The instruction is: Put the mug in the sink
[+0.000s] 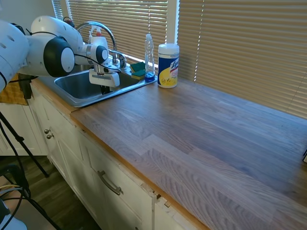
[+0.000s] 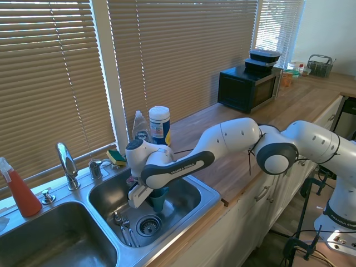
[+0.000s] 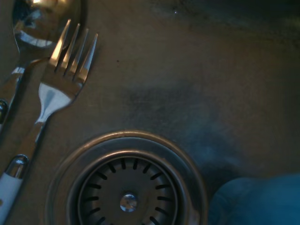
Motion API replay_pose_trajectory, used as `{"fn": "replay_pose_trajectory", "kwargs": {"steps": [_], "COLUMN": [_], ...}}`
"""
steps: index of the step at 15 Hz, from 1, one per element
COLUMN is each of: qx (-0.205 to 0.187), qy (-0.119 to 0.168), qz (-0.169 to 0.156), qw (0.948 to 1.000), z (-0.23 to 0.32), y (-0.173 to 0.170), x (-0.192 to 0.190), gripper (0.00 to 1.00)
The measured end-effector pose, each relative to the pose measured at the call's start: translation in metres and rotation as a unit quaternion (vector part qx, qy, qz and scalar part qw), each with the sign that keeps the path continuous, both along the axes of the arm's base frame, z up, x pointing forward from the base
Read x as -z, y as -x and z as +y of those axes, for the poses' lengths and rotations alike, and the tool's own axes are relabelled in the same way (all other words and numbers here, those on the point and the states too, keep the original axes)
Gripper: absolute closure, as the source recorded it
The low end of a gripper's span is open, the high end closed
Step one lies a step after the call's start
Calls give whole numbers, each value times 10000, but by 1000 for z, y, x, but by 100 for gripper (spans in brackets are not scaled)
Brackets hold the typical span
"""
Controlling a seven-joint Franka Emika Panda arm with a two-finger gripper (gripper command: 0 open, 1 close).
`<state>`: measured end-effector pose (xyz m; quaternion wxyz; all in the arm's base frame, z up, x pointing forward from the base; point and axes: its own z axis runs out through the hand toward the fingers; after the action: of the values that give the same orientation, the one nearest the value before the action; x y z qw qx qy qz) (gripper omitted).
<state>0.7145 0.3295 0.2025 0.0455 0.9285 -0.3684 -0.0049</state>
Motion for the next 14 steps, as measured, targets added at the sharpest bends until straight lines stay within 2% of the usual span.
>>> {"fn": "replay_pose_trajectory", "kwargs": {"steps": [2, 3, 14], "qx": [-12, -12, -90], "qy": [-8, -10, -65], "qz": [36, 37, -35], "qw": [10000, 10000, 9999], "z": [1, 1, 2], "y": [-1, -1, -7], "x": [14, 19, 16], "gripper": [100, 0, 0]}}
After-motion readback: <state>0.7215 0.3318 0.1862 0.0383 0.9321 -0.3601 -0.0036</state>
